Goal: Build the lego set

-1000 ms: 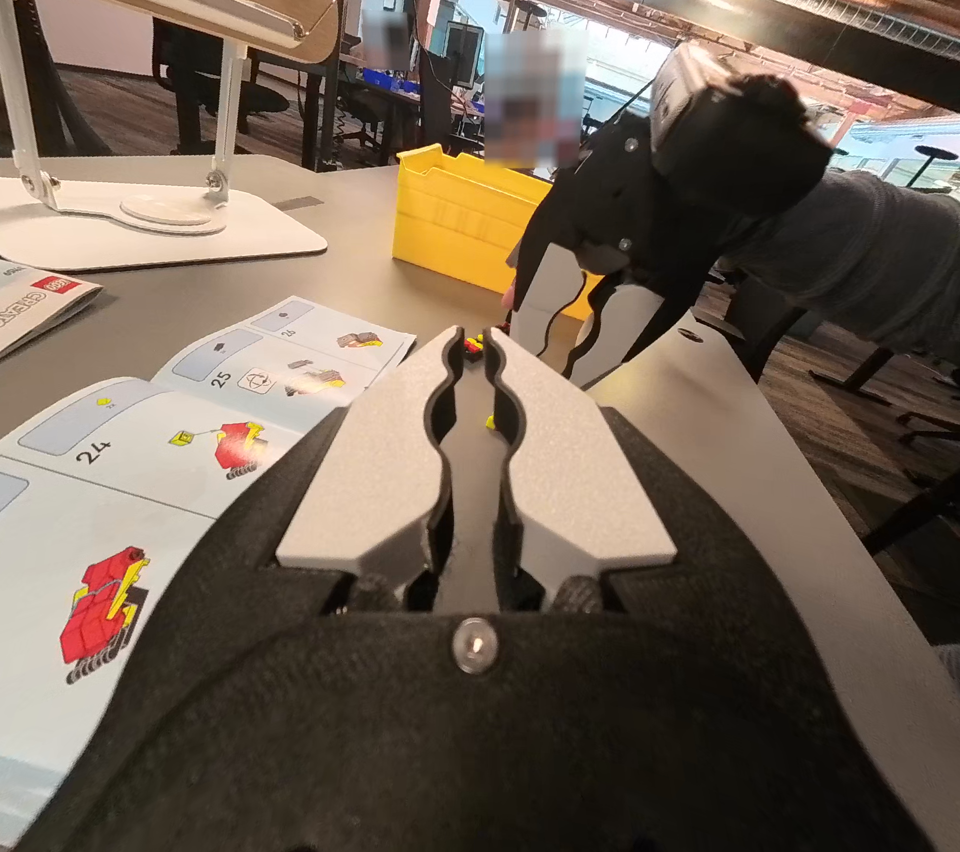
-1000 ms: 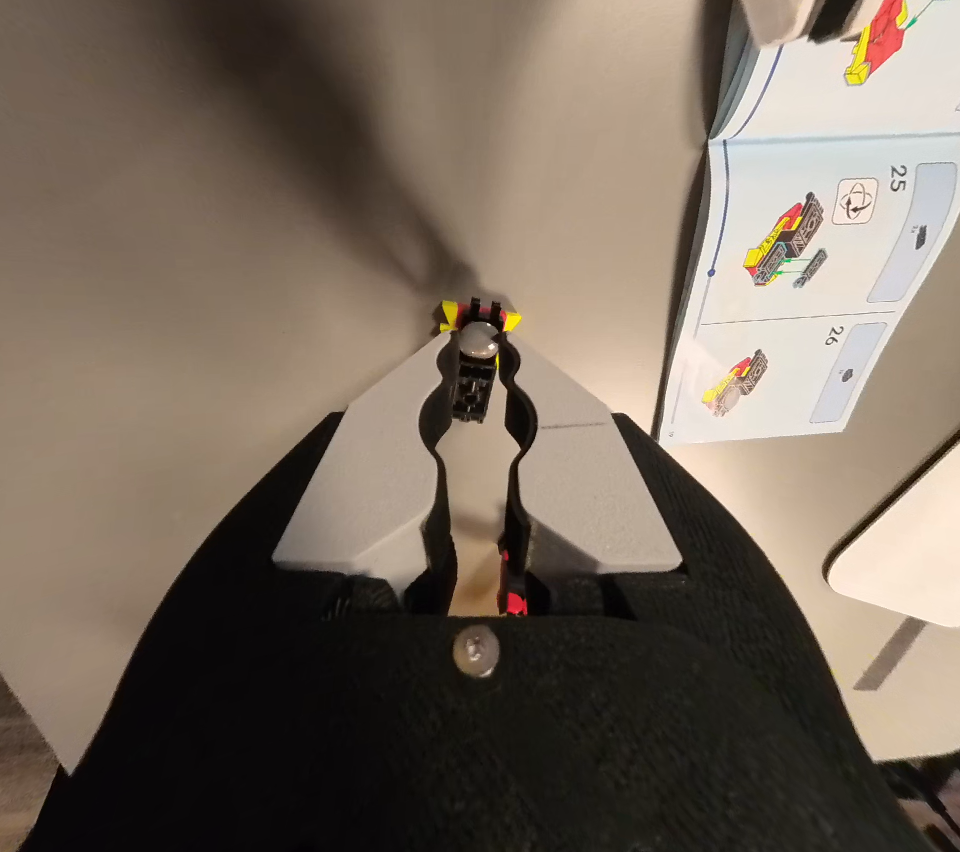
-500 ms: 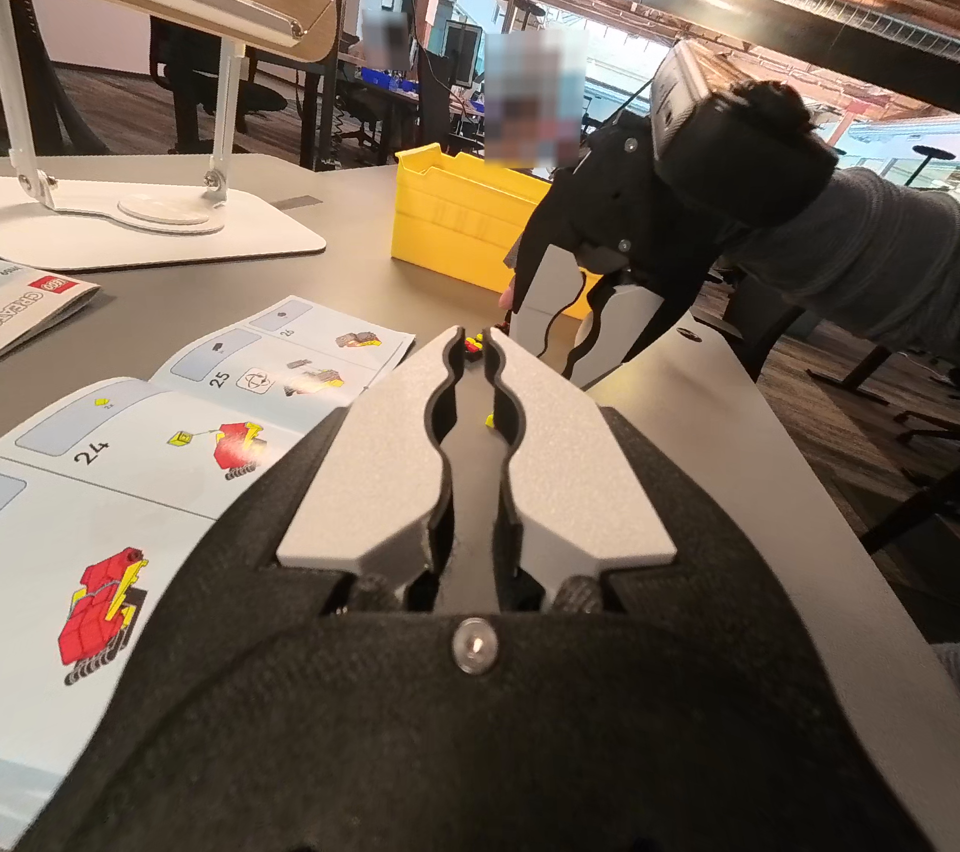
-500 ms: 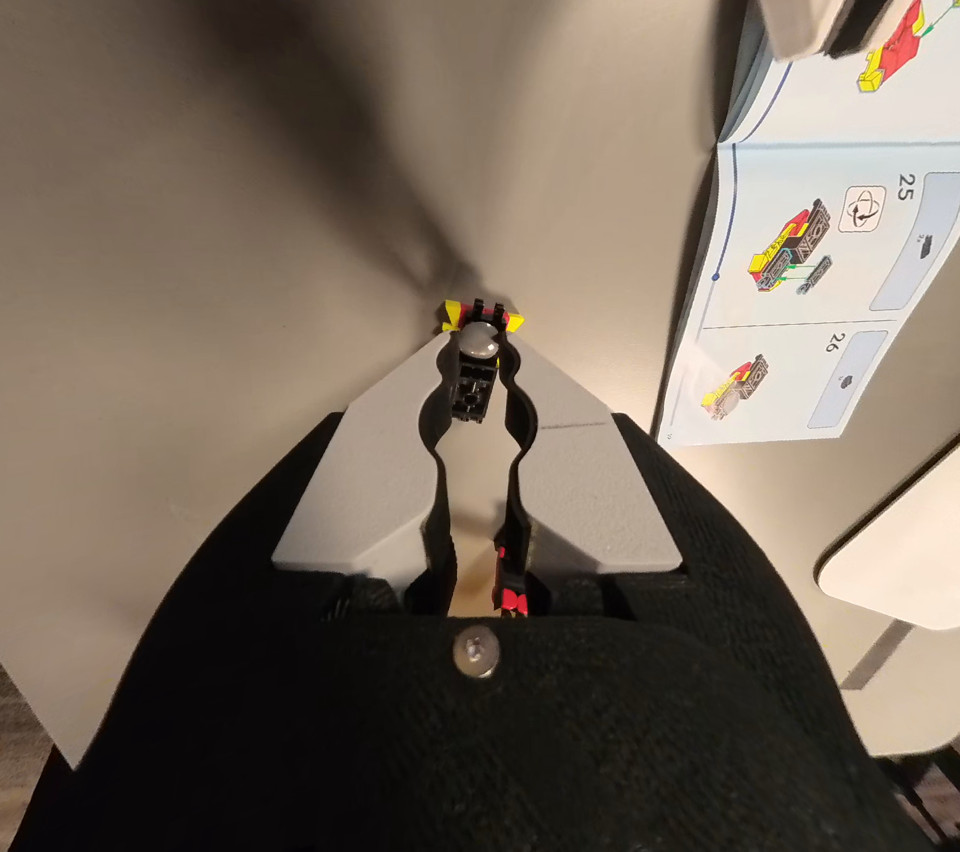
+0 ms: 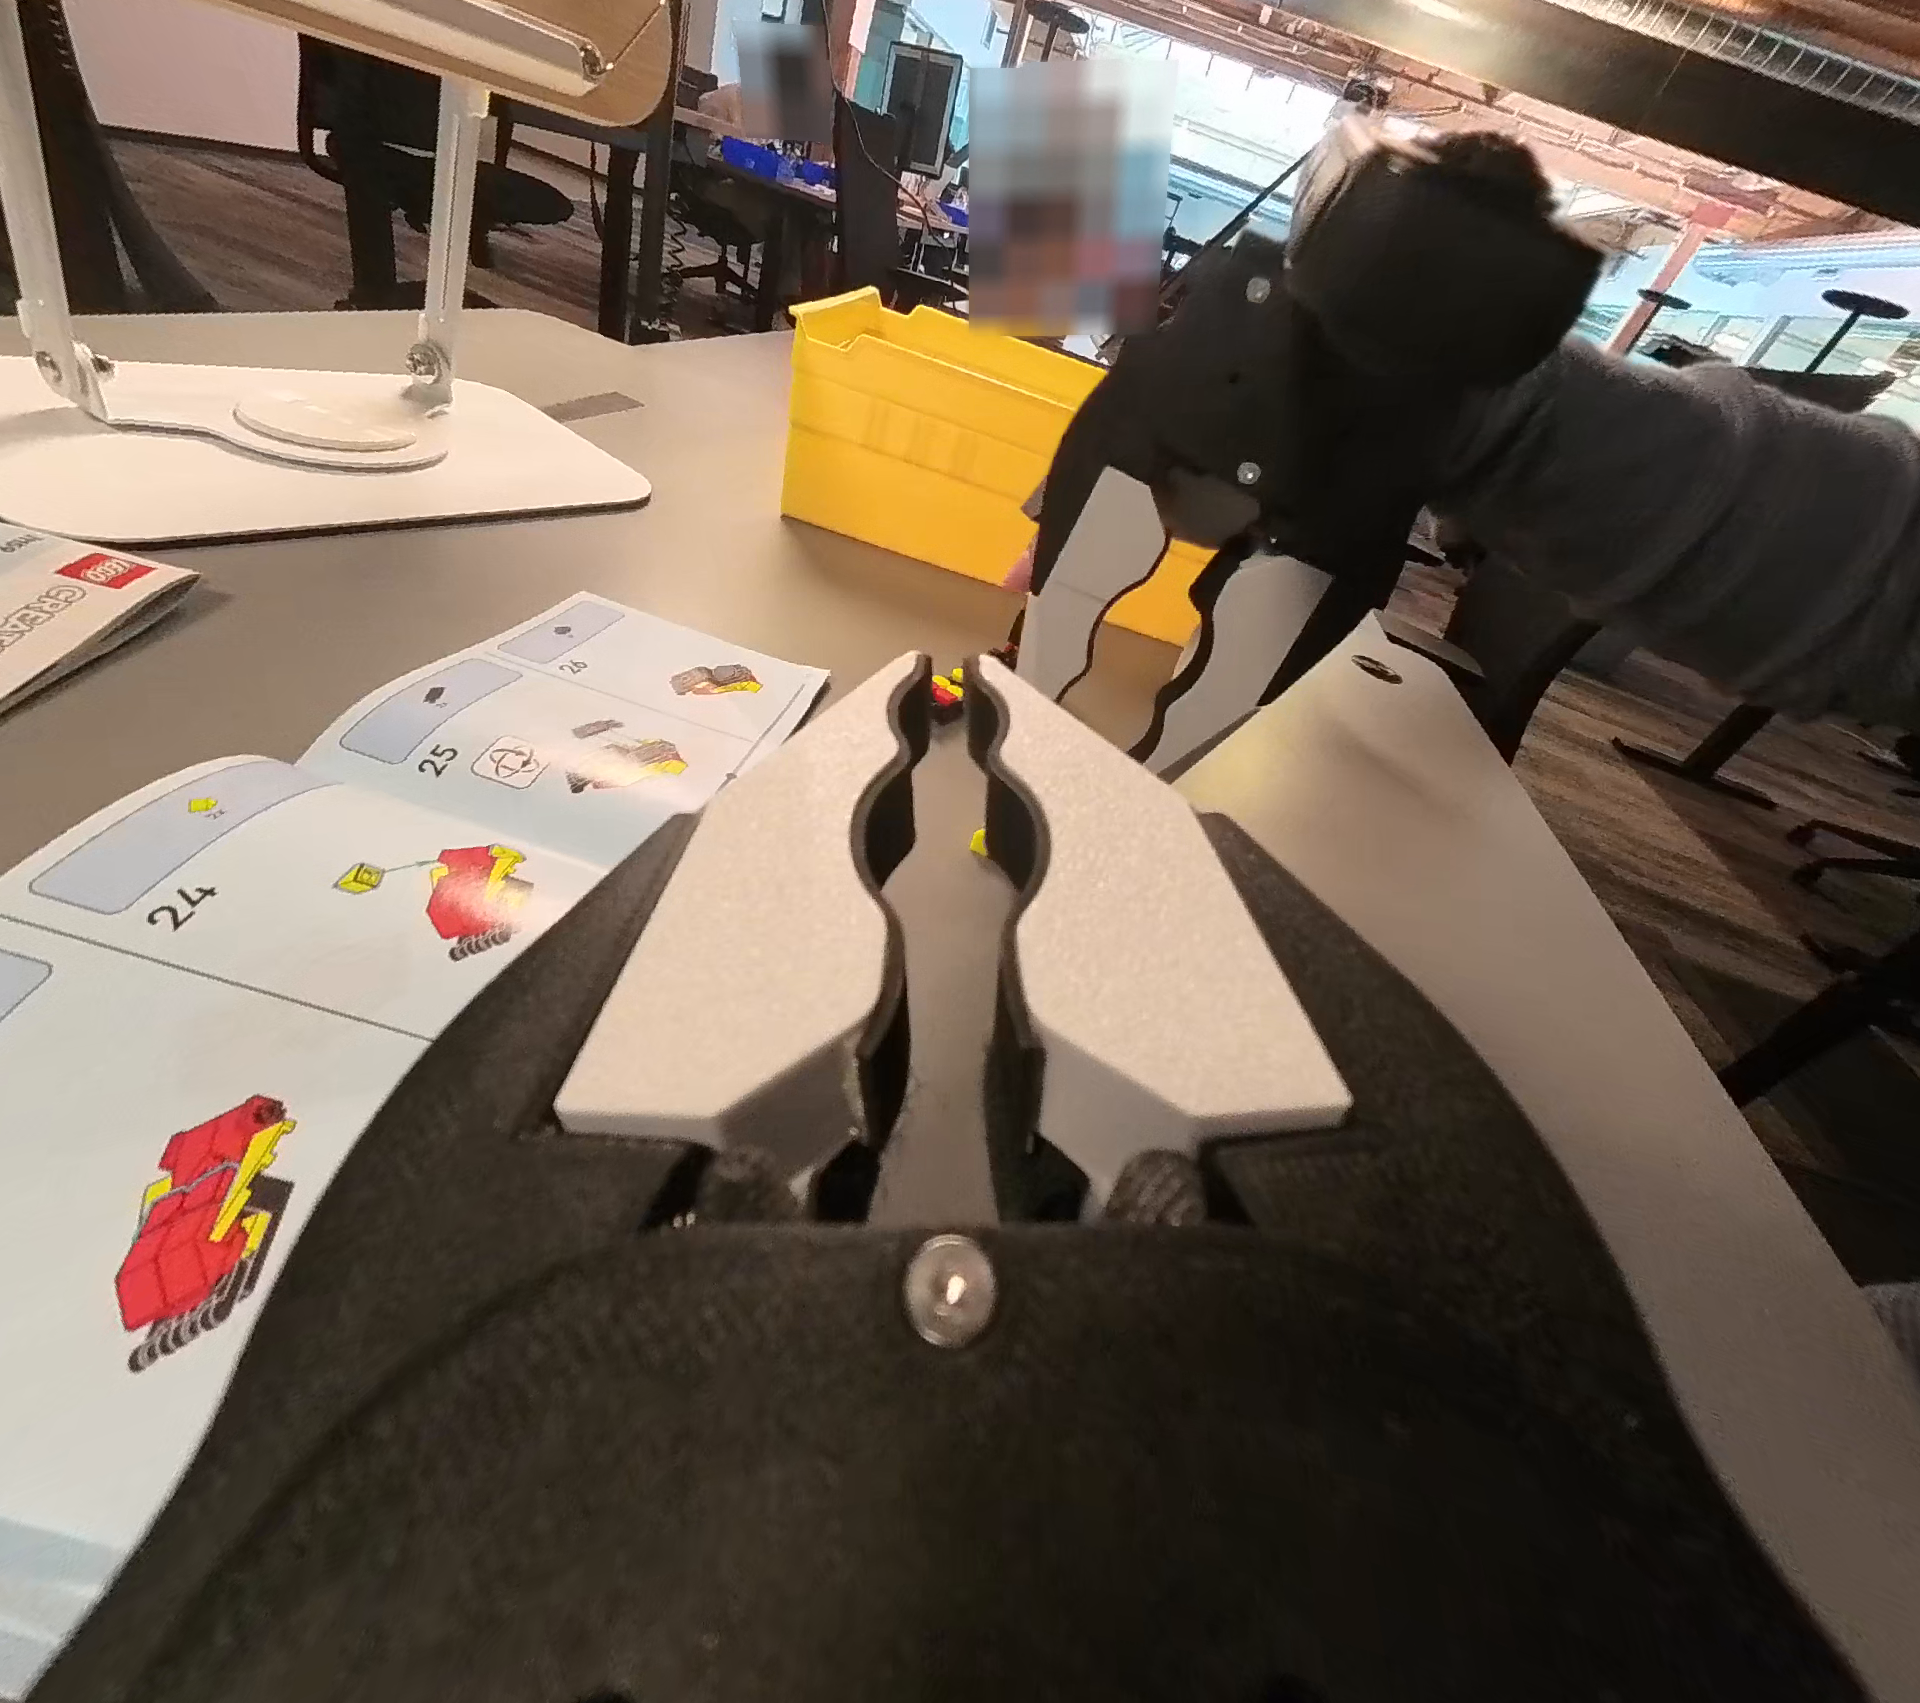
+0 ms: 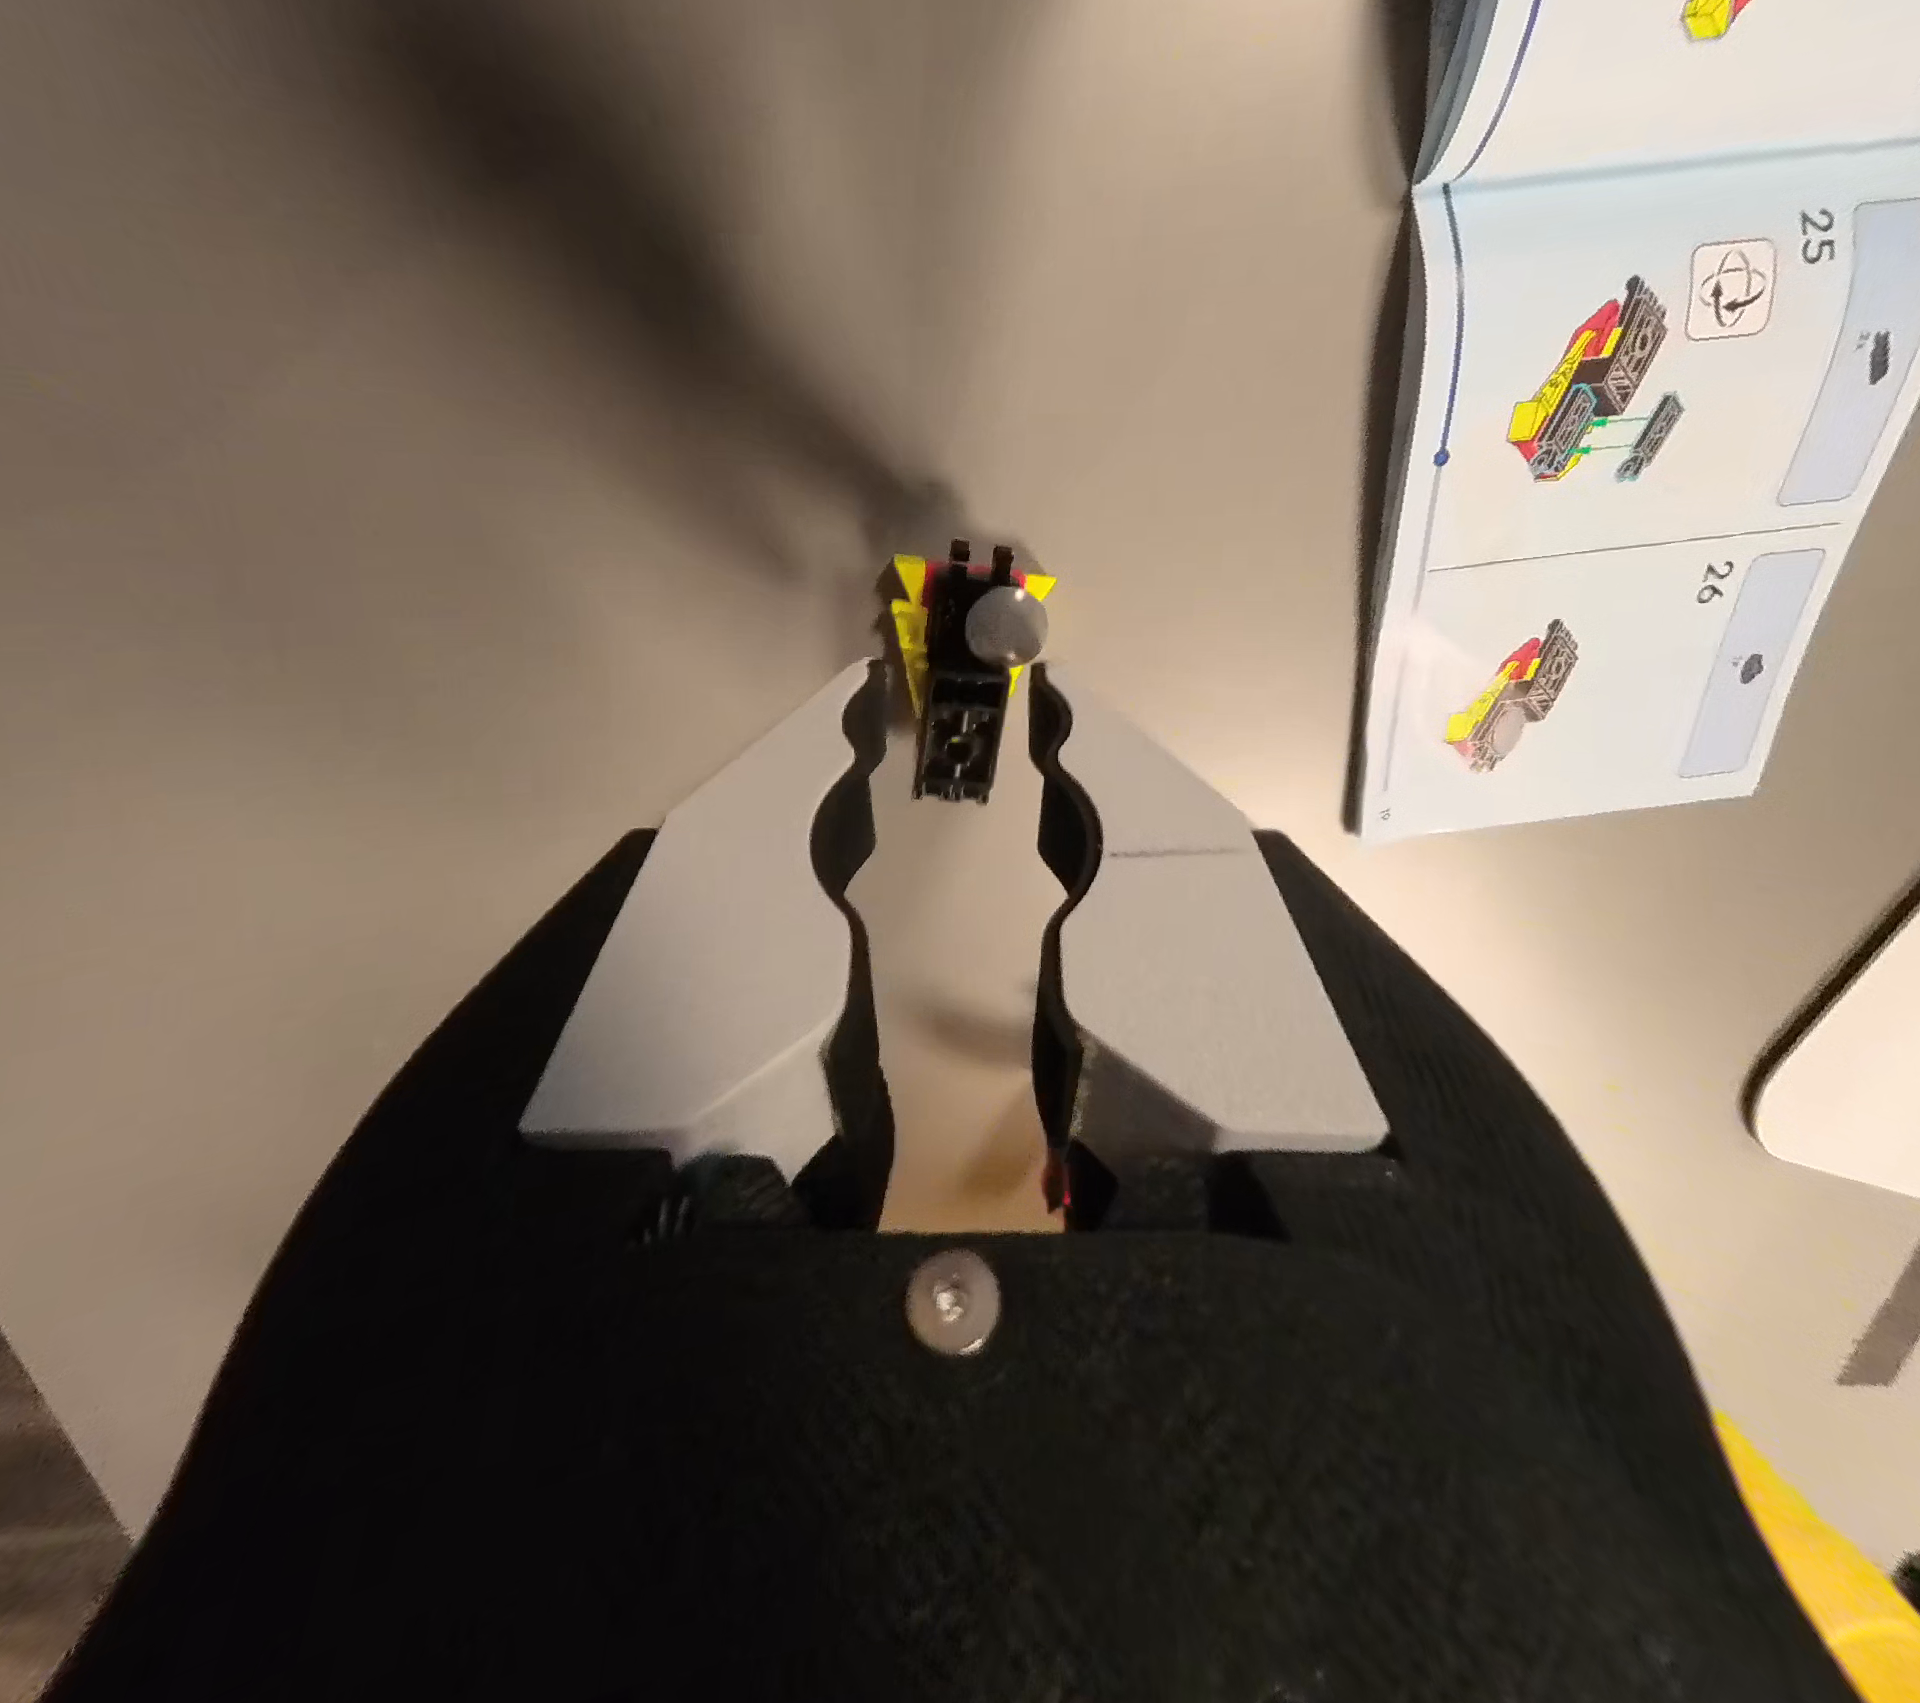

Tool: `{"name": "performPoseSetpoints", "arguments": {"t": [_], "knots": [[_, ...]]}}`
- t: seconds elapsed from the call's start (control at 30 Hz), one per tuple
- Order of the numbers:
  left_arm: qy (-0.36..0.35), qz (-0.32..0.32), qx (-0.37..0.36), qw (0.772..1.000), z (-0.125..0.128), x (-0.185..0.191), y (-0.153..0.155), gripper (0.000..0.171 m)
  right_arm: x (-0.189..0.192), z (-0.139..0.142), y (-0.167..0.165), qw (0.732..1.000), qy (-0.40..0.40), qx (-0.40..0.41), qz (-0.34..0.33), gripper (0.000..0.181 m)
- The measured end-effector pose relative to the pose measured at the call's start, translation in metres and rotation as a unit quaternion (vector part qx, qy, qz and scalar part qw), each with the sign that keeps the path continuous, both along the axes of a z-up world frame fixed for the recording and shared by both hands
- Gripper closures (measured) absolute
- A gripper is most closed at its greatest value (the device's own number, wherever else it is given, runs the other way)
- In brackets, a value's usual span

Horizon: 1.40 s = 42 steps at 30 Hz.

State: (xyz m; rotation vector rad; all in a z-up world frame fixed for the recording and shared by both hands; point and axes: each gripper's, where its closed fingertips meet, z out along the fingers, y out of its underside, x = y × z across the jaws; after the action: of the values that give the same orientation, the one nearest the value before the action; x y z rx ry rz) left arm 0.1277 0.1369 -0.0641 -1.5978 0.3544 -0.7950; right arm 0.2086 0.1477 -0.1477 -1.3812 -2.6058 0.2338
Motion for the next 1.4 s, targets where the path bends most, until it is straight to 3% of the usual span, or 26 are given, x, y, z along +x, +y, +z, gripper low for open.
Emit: {"name": "performPoseSetpoints", "arguments": {"t": [0.63,1.17,1.23,1.3,1.4], "knots": [[0.001,-0.001,0.0,1.0,0.0,0.001,0.0,0.167,-0.001,-0.005,-0.003,1.0,-0.003,-0.004,-0.007,0.147],[0.011,-0.018,0.002,1.0,-0.001,0.006,-0.002,0.166,0.005,-0.007,0.006,1.0,-0.004,-0.016,-0.022,0.167],[0.036,-0.051,0.022,0.998,0.0,0.017,-0.01,0.158,0.004,-0.004,0.006,1.0,-0.004,-0.014,-0.018,0.167],[0.115,-0.084,0.067,0.988,-0.005,0.029,-0.019,0.146,0.001,0.003,0.004,1.0,0.0,-0.023,-0.017,0.167],[0.32,-0.071,0.167,0.93,-0.028,0.038,-0.025,0.128,-0.006,0.018,0.002,1.0,0.011,-0.025,-0.01,0.167]]}}
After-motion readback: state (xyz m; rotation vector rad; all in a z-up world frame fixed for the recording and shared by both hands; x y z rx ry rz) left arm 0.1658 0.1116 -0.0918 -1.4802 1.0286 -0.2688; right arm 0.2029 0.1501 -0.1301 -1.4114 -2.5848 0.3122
